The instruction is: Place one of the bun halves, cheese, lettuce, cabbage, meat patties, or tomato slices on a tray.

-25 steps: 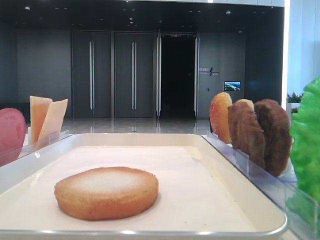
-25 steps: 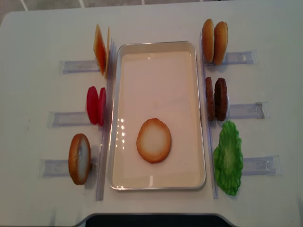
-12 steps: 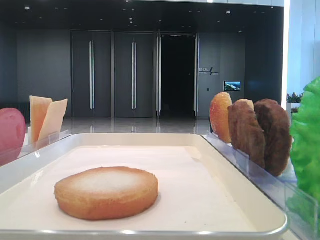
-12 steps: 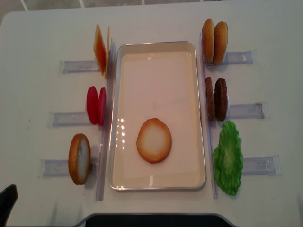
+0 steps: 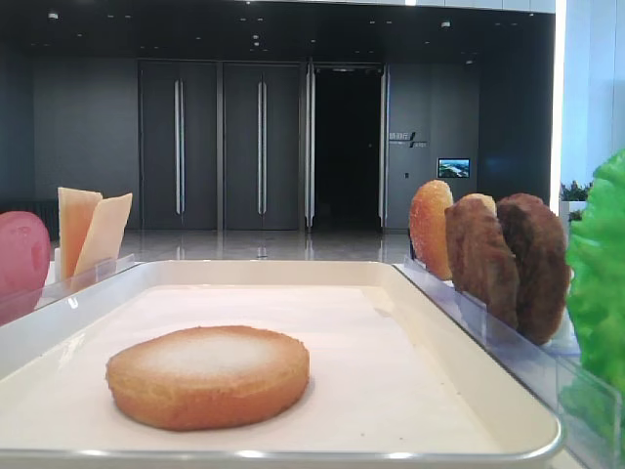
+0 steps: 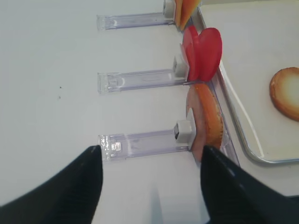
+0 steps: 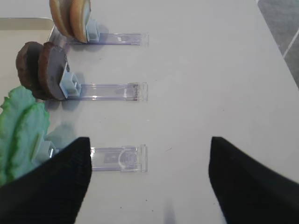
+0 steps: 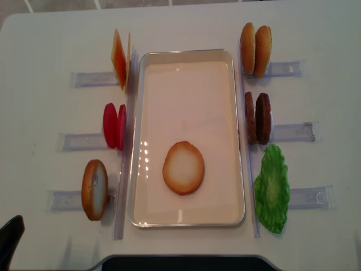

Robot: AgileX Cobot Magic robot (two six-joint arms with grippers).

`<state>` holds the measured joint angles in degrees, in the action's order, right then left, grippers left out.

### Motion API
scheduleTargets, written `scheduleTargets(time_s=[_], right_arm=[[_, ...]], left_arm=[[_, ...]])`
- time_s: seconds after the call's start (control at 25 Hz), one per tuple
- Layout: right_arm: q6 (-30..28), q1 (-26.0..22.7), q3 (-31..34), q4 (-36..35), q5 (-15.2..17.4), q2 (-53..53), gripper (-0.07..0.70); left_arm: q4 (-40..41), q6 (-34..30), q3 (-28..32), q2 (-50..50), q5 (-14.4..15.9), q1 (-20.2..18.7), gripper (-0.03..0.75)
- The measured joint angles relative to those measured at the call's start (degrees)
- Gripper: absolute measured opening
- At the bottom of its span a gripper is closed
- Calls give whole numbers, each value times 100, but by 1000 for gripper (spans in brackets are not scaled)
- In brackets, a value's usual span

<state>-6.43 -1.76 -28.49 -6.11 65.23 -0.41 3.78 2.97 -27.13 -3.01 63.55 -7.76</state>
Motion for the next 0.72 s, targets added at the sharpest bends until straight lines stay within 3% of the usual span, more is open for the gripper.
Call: scheduleTargets(time_s=[0.24,0.72], right_arm=[[0,0,0,0,0,0,527],[0,0,0,0,0,0,527]], left_arm=[[-20,-14,0,320,0,0,456],[-21,-21,0,386,6,0,453]])
